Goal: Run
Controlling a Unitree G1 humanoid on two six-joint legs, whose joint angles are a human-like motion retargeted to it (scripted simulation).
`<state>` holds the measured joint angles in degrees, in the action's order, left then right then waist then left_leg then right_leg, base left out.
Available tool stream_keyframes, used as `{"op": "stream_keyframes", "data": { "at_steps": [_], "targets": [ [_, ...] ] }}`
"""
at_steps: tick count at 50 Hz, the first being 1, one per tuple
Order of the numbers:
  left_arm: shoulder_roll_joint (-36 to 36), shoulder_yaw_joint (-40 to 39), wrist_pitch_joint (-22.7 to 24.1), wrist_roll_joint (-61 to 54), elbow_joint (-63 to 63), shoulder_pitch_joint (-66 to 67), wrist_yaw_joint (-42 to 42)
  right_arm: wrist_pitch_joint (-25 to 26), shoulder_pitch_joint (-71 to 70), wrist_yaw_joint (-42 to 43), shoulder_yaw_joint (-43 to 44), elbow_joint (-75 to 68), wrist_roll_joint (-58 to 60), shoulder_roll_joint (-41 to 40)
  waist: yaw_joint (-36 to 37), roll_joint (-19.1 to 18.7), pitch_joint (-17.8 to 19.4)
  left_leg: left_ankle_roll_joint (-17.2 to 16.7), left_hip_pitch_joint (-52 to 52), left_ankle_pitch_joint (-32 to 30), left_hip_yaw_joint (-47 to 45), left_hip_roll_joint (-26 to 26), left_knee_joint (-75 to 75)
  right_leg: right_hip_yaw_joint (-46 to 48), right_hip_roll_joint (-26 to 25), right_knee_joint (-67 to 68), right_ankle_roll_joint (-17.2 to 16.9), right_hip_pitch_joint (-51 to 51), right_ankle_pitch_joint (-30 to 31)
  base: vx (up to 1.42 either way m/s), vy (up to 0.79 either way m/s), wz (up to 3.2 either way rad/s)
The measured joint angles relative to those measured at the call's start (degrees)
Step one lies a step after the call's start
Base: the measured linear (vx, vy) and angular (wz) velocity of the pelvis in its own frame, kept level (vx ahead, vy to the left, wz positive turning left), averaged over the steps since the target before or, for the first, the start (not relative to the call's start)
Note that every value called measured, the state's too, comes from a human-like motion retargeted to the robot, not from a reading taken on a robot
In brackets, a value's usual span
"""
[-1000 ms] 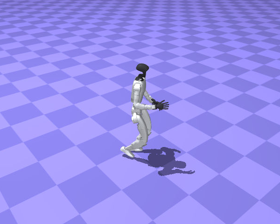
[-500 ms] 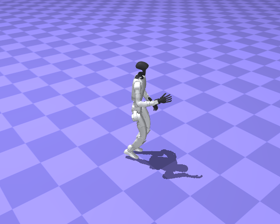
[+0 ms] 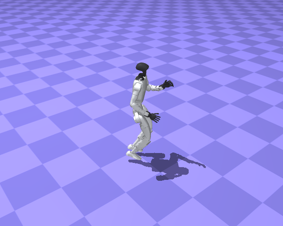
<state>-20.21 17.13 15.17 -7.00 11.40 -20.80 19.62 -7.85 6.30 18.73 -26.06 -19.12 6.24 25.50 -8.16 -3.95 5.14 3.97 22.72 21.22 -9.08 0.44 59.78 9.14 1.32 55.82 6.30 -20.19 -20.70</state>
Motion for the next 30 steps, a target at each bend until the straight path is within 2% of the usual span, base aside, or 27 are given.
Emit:
{"op": "stream_keyframes", "data": {
  "at_steps": [4, 5, 7, 9, 11, 13, 17, 21, 24, 30],
  "targets": [
    [-1.6, -2.5, -0.2, 0.4, 1.0, 0.2, 1.2, 0.1, -6.5, 3.1, 0.5, 1.1, 2.8, 1.9, 1.6, -0.1, 2.8, 1.6, 5.9, 11.9, -1.1, 6.1, 23.9, 0.6, -1.7, 3.2, -0.5, 1.8, -13.0, -0.05, -0.09, 0.12],
    [-1.9, -3.0, -1.0, 1.1, -0.3, 1.4, 1.3, 0.2, -9.6, 4.3, 0.6, 1.1, 3.8, 2.3, 1.9, -0.4, 4.0, 1.7, 7.1, 14.6, -1.0, 7.3, 28.3, 0.9, -2.1, 4.9, -0.2, 1.7, -16.7, -0.04, -0.09, -0.23],
    [-1.7, -2.7, -3.6, 3.0, -6.8, 6.4, 0.0, 0.1, -17.1, 7.1, 1.5, 1.2, 4.4, 2.0, 2.4, -1.5, 6.2, 1.7, 8.5, 16.8, -1.3, 8.3, 30.8, 1.7, -2.7, 6.6, 0.5, 1.6, -20.2, -0.01, -0.08, -0.45],
    [-0.6, -1.2, -5.8, 3.4, -15.8, 12.2, -3.8, -0.3, -23.5, 9.7, 3.1, 2.7, 2.8, 0.9, 3.3, -2.3, 7.3, 1.6, 8.2, 15.3, -1.4, 7.8, 27.0, 1.7, -3.3, 4.6, 0.9, 2.6, -18.5, 0.04, -0.06, -0.66],
    [0.1, 1.0, -7.2, 3.2, -23.7, 19.0, -7.5, -0.9, -25.4, 10.2, 5.3, 7.5, 0.5, 0.3, 5.2, -2.7, 6.5, 1.7, 6.6, 11.7, -1.5, 6.4, 19.2, 1.2, -3.9, -0.7, 1.5, 4.4, -14.0, 0.1, -0.03, -0.76],
    [0.3, 2.4, -8.1, 2.8, -29.5, 25.1, -10.3, -1.5, -24.8, 9.3, 6.8, 13.2, -1.7, 0.2, 6.8, -2.5, 4.8, 1.9, 5.0, 7.1, -1.2, 4.6, 10.3, -0.6, -4.6, -7.1, 2.1, 6.0, -8.1, 0.13, 0.0, -0.61],
    [0.2, 3.3, -8.9, 1.2, -36.0, 33.1, -13.1, -3.4, -21.9, 5.7, 6.7, 21.3, -4.4, 0.7, 7.9, -1.3, 1.6, 1.2, 2.5, -2.8, -0.8, 0.8, -5.0, -4.0, -4.5, -14.1, 1.0, 6.4, 5.7, 0.12, 0.04, -0.3],
    [-0.2, 3.2, -8.8, -1.2, -36.0, 35.0, -12.8, -5.0, -18.7, 3.4, 5.8, 23.7, -6.2, 0.9, 7.9, 0.0, 0.8, 1.4, -0.6, -5.5, -0.6, -1.5, -12.2, -2.2, -1.7, -9.9, -0.4, 5.9, 6.8, 0.07, 0.06, -0.06],
    [-0.1, 3.1, -8.1, -2.4, -32.9, 33.1, -11.0, -4.5, -15.5, 2.7, 4.2, 21.5, -6.7, -0.1, 7.7, 0.8, 1.0, 2.4, -2.1, -1.3, 0.0, -2.7, -11.7, -0.2, 0.7, -1.8, -0.7, 5.4, 2.7, 0.04, 0.06, 0.04],
    [-1.1, 1.8, -6.1, -1.4, -21.4, 19.1, -3.9, 0.2, -10.4, 4.5, 2.0, 6.4, -7.8, -5.3, 7.0, 3.6, 4.7, 4.0, -1.8, 18.0, -0.7, -5.2, -2.1, 1.7, 8.1, 23.5, -1.4, 1.5, -8.1, 0.0, 0.0, 0.0]
  ]
}}
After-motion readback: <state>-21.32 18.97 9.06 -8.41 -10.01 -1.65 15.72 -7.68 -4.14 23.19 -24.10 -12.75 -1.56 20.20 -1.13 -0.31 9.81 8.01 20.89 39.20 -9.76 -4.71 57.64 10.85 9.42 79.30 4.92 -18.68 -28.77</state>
